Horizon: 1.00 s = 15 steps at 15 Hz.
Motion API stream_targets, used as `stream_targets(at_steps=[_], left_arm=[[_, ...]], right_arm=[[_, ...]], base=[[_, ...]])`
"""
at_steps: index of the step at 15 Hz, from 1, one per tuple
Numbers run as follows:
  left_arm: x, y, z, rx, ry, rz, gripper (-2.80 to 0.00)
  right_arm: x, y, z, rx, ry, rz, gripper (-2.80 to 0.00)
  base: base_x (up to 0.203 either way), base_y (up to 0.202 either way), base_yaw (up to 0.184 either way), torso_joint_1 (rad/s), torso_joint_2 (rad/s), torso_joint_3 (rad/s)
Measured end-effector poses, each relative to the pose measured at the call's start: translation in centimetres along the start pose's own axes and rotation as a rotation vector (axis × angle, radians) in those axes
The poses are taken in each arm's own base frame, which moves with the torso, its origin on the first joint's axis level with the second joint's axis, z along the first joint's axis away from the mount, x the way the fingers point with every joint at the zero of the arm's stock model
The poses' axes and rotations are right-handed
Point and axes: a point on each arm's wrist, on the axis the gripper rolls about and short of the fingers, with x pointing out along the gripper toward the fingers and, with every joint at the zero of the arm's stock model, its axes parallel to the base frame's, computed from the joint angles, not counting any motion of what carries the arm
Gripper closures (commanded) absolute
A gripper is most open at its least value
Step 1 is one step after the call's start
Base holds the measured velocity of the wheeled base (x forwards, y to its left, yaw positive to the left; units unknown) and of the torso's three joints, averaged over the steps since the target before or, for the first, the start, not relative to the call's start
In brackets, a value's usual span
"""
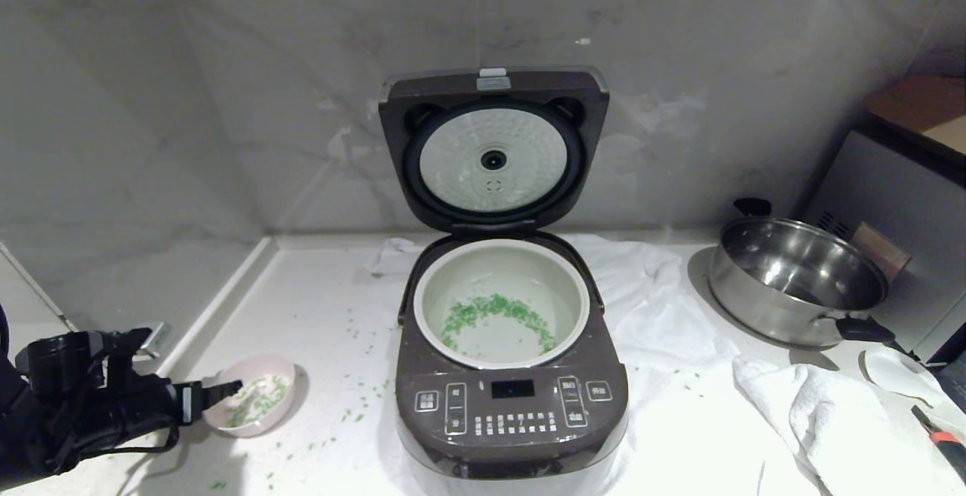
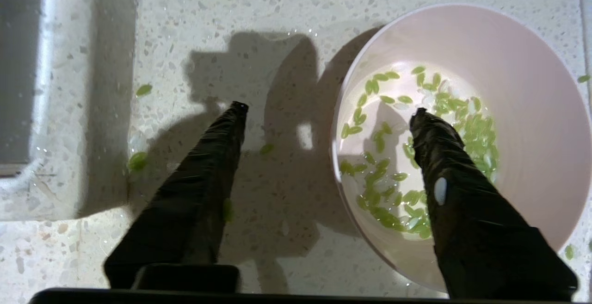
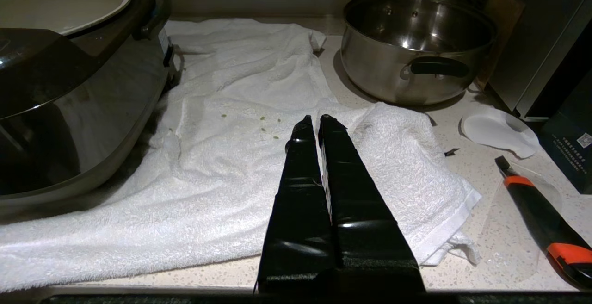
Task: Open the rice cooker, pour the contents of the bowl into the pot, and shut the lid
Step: Close the rice cooker
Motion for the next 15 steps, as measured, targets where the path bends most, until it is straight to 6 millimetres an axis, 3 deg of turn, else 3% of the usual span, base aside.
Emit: stream_targets(at_steps=[7,15], left_arm=[[-0.7,0.1,-0.4,-0.010,0.016,0.044,-2.80],[-1.6,-0.2,0.5,-0.053,-0.017,0.072,-2.80]], right_arm=[[0.0,0.0,0.0,0.000,0.000,0.000,0.00],[0.0,0.0,0.0,0.000,0.000,0.000,0.00]], base=[[0.000,0.000,0.000,0.000,0.00,0.000],[0.000,0.000,0.000,0.000,0.00,0.000]])
